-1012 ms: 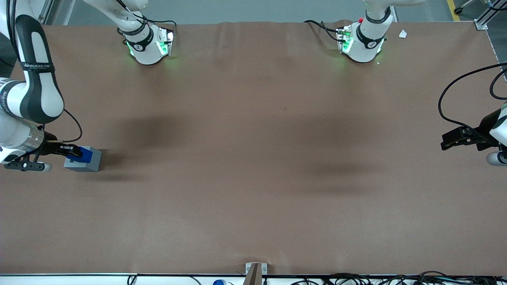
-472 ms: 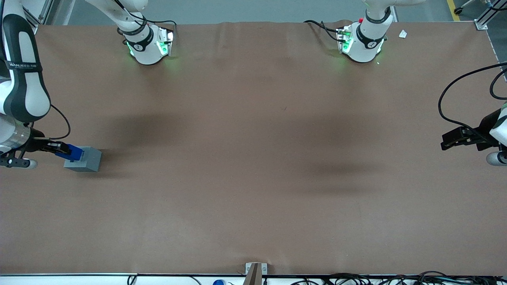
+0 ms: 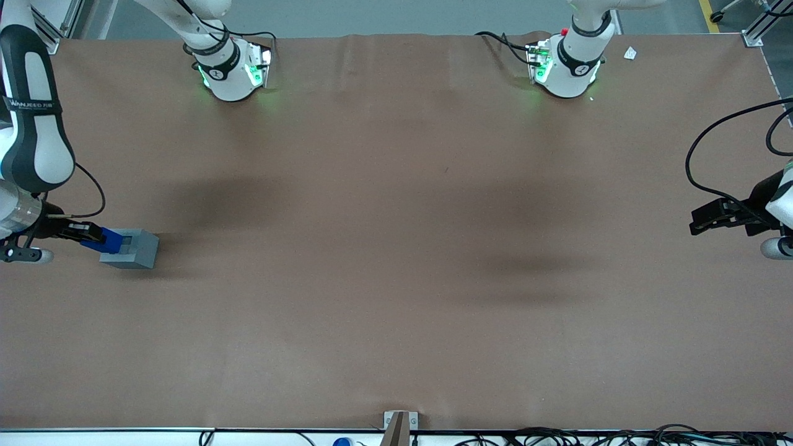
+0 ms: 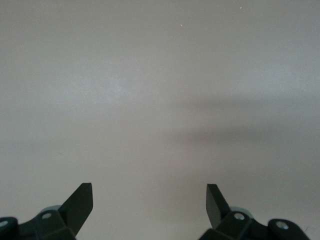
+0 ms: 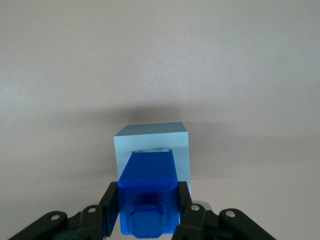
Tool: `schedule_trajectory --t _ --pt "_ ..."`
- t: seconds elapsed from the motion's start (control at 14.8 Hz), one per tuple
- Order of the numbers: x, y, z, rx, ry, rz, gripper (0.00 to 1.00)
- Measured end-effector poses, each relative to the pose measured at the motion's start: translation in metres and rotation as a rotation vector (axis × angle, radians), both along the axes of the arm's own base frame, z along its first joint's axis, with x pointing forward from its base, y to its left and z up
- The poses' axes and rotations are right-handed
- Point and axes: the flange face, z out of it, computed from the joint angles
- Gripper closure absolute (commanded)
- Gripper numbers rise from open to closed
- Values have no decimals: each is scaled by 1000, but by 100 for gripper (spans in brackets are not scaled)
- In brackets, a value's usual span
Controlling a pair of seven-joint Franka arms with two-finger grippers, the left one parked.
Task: Insert blue part into gray base with right arm
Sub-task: 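Lower the blue block into the gray base's opening and press down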
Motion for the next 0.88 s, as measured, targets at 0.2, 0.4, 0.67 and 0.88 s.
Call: schedule_trajectory --t 0.2,0.4,0.67,0.88 --pt "1 0 -8 0 2 4 82" --pt "2 0 -12 1 7 15 82" --pt "1 0 -17 4 15 20 82" --pt "0 1 -18 5 18 22 82"
